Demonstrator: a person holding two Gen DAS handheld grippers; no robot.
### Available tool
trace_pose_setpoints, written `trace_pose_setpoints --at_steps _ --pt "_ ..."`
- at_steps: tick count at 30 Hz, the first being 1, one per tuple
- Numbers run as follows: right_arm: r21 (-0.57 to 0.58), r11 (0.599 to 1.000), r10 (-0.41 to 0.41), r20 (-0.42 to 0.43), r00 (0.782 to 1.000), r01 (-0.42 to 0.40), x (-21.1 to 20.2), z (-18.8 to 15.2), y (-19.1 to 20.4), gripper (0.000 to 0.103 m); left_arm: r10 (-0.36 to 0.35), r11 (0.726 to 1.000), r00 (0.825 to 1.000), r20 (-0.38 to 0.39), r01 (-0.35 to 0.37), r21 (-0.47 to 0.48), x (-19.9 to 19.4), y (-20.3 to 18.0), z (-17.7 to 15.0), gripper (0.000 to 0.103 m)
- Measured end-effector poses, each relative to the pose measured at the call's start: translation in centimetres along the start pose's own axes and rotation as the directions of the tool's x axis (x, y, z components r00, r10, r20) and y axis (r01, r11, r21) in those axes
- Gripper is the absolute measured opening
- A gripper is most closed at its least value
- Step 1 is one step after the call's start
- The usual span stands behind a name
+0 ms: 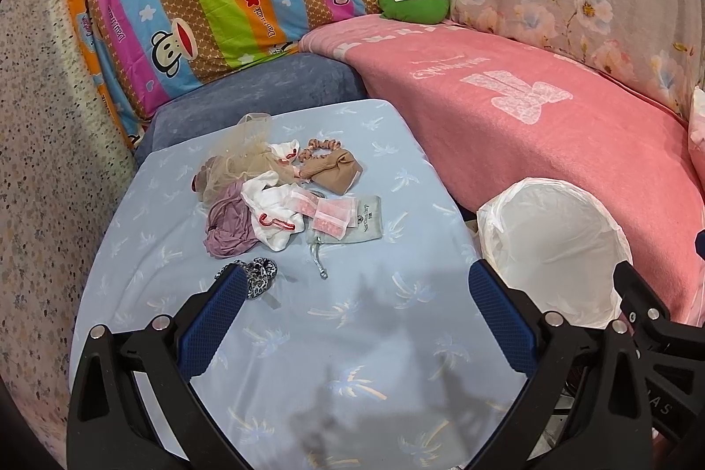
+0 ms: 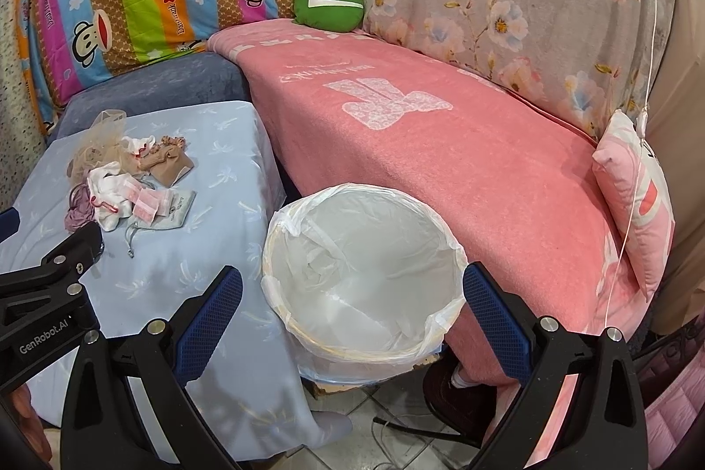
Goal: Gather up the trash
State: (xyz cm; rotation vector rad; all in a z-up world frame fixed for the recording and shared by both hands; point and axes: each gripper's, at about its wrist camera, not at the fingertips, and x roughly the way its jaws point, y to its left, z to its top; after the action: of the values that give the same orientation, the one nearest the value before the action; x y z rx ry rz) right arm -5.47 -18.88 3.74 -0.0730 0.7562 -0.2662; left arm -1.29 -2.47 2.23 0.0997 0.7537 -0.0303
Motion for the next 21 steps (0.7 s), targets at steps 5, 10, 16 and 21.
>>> trace_pose_setpoints --at_steps 5,10,16,21 --pt "0.0 1.0 0.001 0.001 1.0 -0.001 0.0 0.08 -0.02 0.097 0.001 1.0 1.0 0.002 -0.001 0.002 -0.05 -0.16 0.05 0.096" --pt "0.0 1.0 0.0 0.001 1.0 0.0 0.0 0.05 -0.01 0.097 0.001 1.0 1.0 0.002 -0.001 0.002 -0.05 -0.19 0.04 0.096" --pt "-0.001 1.0 -0.001 0.0 1.0 0.001 0.01 0.01 0.02 0.097 -0.001 1.0 1.0 0.0 0.001 0.002 -0.03 -0.3 0.04 0.096" --pt "-0.002 1.0 -0.002 -0.001 1.0 0.002 0.0 0.08 0.06 0.097 -0.008 1.0 1.0 -0.002 0.008 0.005 0.1 -0.29 0.18 0.096"
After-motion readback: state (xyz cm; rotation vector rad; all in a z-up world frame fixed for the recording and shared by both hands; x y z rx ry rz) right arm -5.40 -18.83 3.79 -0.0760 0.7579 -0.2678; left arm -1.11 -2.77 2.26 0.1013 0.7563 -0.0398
